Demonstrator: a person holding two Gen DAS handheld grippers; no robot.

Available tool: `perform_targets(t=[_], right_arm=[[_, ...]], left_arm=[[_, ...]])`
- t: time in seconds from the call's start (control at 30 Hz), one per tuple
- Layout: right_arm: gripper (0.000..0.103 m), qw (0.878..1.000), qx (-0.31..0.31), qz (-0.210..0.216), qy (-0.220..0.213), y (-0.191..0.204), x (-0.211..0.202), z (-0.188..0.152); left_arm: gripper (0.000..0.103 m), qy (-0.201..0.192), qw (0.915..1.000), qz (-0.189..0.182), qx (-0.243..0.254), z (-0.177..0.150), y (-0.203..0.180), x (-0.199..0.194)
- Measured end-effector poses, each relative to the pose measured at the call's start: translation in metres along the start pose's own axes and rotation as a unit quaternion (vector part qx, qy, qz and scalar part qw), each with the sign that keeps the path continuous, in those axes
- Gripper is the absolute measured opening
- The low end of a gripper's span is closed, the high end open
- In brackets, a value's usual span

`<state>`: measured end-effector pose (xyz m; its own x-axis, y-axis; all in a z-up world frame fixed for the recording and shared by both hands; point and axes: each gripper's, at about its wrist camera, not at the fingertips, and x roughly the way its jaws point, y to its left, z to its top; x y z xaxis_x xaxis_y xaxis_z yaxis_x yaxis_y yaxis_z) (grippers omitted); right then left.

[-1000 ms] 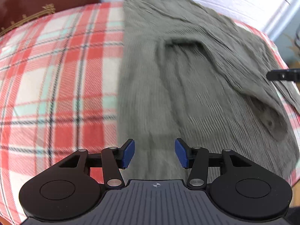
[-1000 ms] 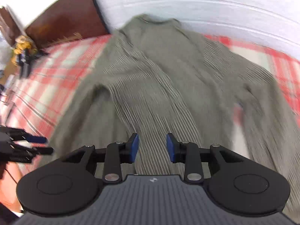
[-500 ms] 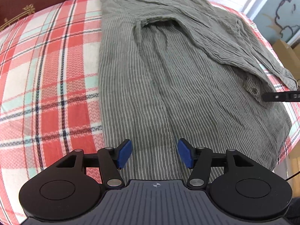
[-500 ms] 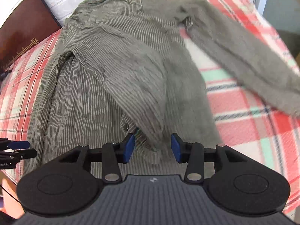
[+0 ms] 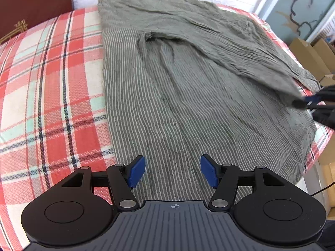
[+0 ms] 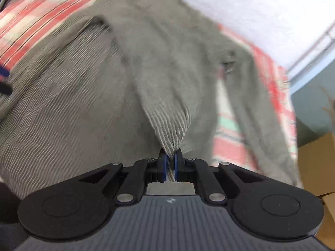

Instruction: Fold clothes

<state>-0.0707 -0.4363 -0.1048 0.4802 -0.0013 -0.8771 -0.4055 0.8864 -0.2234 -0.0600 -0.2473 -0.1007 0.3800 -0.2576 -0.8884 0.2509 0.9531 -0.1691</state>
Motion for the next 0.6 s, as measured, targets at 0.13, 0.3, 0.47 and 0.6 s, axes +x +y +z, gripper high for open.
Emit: perform_targets(t=[0.13,0.3,0.47,0.6], right_arm=[[0.019,1.0,0.012,0.021,0.006,0.017,0.004,-0.004],[0.037,0.995,0.075,0.068,-0.013,0.012,-0.023,-0.009],[0.054,0.978,0.178,0.086,-0.064,-0.033,-0.059,-0.013],[0.054,0.977,0.191,0.064,-0.073,-0.059,-0.056,-0.01]], left_arm=[[0.073,-0.003,0.9995,-0.03,0.003,0.017,-0.013,0.005],[0.074,-0.006,0.9972,-0.074,0.002,0.042,-0.032,0.015],[0.082,-0.008,0.993,-0.118,0.002,0.066,-0.051,0.025],[0.082,-0.005,0.9876,-0.156,-0.011,0.087,-0.066,0.037]])
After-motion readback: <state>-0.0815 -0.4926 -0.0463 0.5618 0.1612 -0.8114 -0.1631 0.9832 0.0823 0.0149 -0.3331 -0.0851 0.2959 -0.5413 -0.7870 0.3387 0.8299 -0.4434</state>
